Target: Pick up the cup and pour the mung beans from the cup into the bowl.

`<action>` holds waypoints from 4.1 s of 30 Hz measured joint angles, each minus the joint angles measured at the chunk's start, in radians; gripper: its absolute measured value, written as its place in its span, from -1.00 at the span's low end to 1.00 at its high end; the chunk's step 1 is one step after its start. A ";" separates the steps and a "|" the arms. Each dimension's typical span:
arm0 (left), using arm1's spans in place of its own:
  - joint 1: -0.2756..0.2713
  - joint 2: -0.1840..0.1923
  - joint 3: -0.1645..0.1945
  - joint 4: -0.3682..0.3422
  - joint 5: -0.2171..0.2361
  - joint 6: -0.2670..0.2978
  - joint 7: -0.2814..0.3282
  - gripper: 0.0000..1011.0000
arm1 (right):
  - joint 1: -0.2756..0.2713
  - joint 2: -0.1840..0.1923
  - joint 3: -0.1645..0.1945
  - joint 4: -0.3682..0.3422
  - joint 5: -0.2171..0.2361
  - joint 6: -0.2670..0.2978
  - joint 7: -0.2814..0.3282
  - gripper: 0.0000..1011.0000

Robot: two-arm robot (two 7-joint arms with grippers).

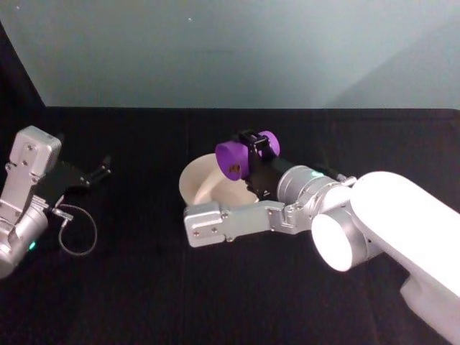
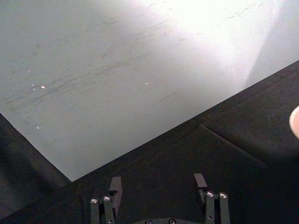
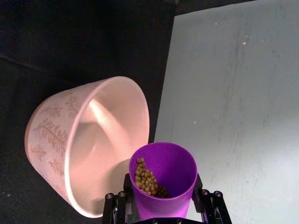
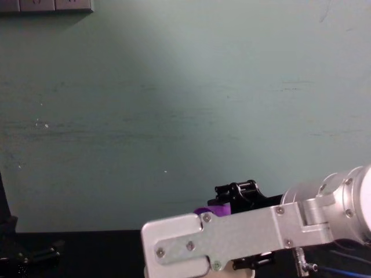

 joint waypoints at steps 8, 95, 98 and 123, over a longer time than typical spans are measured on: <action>0.000 0.000 0.000 0.000 0.000 0.000 0.000 0.98 | -0.002 -0.010 -0.002 -0.010 -0.036 -0.005 0.024 0.44; 0.000 0.000 0.000 0.000 0.000 0.000 0.000 0.98 | -0.060 -0.044 0.038 -0.045 -0.237 -0.031 0.100 0.44; 0.000 0.000 0.000 0.000 0.000 0.000 0.000 0.98 | -0.061 -0.043 0.038 -0.045 -0.239 -0.030 0.100 0.44; 0.000 0.000 0.000 0.000 0.000 0.000 0.000 0.98 | -0.062 -0.038 0.031 -0.042 -0.276 -0.027 0.106 0.44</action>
